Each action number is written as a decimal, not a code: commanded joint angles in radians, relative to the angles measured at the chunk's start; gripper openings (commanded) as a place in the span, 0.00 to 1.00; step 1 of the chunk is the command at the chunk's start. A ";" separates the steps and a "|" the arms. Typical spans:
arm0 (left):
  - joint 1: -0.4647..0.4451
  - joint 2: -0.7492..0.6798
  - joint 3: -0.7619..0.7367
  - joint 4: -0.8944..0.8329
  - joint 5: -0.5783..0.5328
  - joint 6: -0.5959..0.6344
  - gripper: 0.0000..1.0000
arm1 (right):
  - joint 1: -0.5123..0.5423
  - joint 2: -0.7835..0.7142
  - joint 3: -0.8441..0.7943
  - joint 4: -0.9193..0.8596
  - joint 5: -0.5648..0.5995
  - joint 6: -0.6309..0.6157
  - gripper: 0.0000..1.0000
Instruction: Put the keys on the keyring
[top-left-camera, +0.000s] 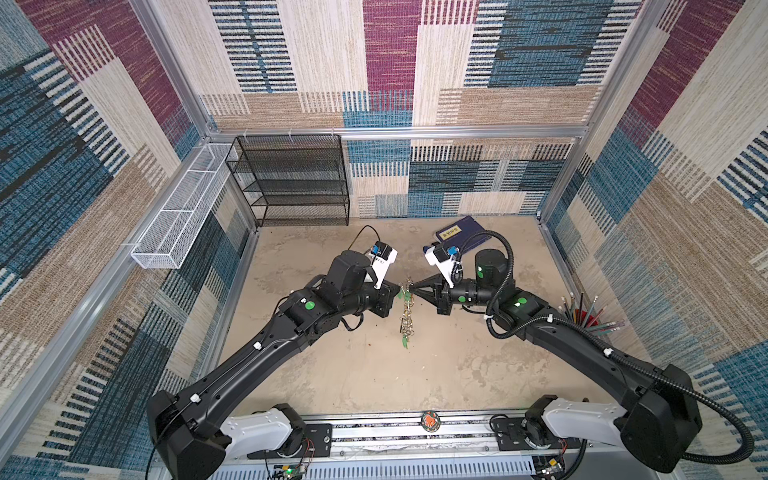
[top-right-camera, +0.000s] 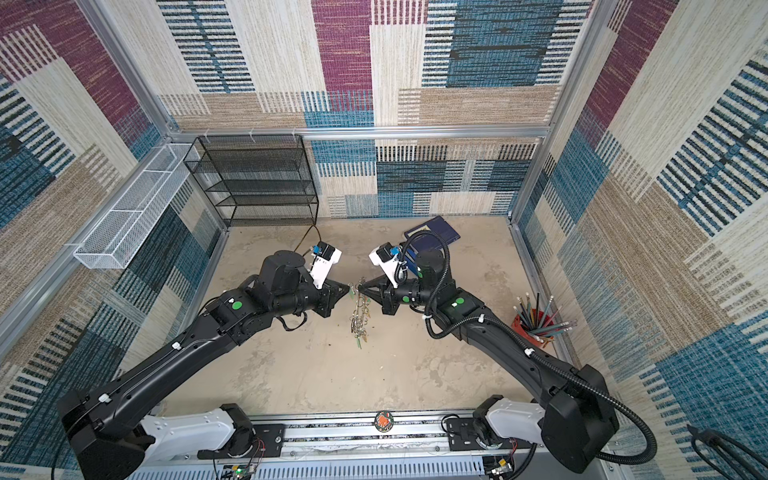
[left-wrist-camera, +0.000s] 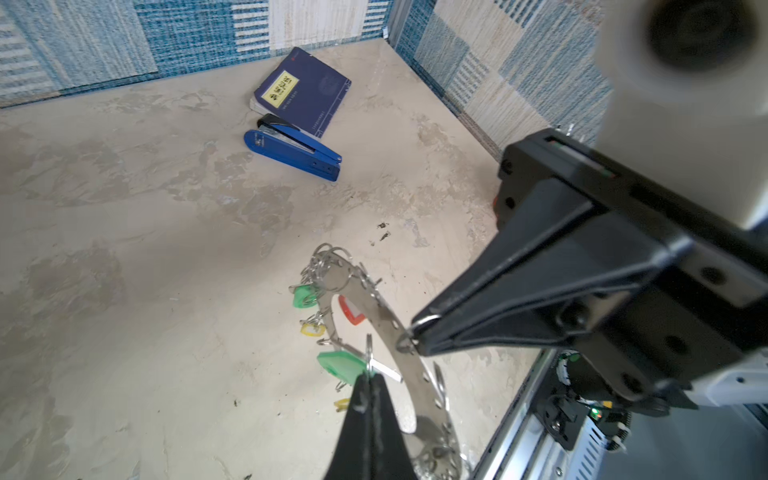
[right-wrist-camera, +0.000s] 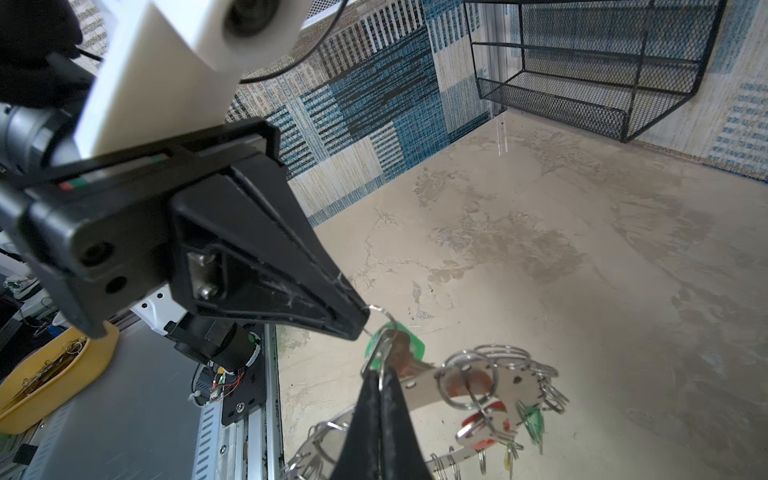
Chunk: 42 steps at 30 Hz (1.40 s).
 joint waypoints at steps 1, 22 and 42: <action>0.000 -0.002 0.013 0.009 0.126 0.066 0.00 | 0.002 0.003 0.003 0.069 -0.006 0.006 0.00; 0.002 0.035 0.044 -0.080 0.039 0.116 0.00 | 0.002 -0.003 0.000 0.058 0.024 0.007 0.00; 0.015 0.102 -0.178 -0.080 0.423 0.093 0.00 | -0.092 -0.058 -0.075 0.035 0.394 0.130 0.00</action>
